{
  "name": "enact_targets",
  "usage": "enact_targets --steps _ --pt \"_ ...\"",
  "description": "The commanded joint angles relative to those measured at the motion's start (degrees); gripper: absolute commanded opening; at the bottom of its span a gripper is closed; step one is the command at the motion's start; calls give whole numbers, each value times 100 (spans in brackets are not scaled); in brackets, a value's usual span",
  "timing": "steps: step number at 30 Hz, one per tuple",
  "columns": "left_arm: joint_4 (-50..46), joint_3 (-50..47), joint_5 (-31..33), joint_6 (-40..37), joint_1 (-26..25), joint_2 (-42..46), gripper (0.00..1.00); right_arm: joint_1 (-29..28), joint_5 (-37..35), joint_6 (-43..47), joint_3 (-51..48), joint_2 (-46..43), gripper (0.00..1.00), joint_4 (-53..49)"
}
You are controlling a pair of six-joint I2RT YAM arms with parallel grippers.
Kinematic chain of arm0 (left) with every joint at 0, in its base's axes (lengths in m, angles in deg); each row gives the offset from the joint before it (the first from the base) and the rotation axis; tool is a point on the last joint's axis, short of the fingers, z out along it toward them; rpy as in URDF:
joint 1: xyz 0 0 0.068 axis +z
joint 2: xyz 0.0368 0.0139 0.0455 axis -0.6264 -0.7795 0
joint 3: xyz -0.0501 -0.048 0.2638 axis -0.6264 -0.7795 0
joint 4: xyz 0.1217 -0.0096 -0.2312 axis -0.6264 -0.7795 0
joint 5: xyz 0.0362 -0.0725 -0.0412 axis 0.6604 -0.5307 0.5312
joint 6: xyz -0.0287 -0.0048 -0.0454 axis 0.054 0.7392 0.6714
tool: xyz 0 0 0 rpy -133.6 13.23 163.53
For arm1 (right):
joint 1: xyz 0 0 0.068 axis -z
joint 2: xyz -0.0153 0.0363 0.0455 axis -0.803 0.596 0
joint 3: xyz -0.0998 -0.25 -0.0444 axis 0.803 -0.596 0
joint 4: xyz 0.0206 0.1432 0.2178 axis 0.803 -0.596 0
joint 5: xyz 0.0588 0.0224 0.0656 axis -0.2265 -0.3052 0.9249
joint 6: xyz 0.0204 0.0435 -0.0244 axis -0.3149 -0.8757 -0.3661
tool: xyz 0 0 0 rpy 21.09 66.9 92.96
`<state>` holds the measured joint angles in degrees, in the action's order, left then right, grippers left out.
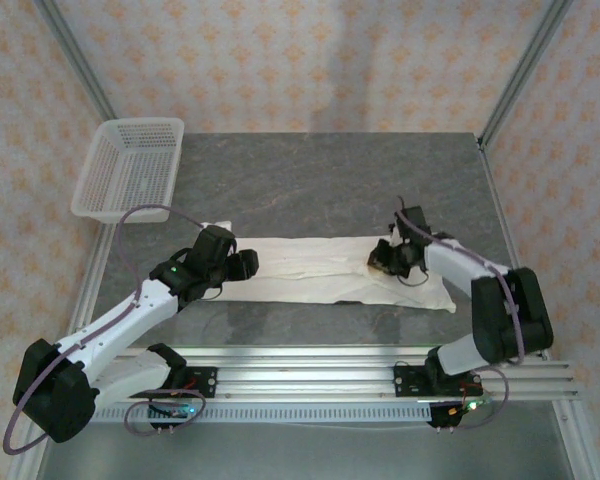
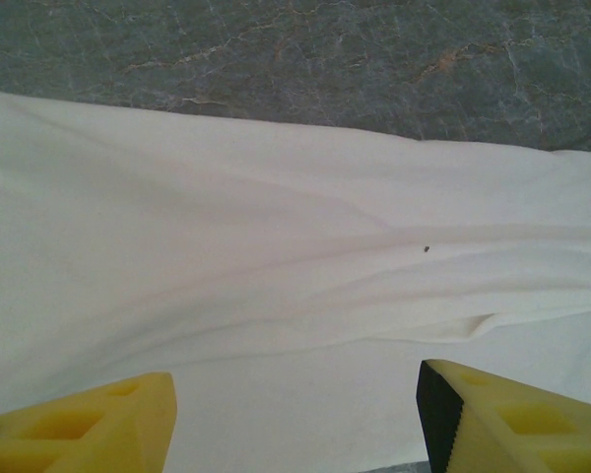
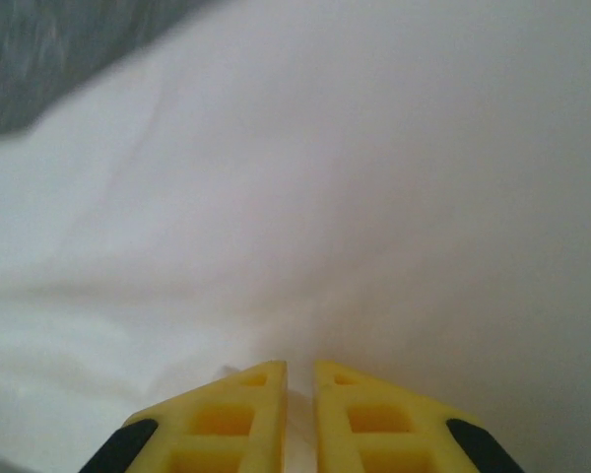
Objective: Fold the inside-out t-shirt
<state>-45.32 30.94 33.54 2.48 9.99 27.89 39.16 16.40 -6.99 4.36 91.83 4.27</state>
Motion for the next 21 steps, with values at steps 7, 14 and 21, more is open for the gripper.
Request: enact_targets --steps 7,14,21 --pt "80 -53 109 343 -41 -199 64 -490 211 -589 -713 -451 11 37" --pt "112 100 -20 642 -151 -781 0 851 -1389 -1153 -284 -1405 8 -491" --pt "-13 319 198 839 -171 -1102 0 1112 -882 -680 -247 -417 2 -617"
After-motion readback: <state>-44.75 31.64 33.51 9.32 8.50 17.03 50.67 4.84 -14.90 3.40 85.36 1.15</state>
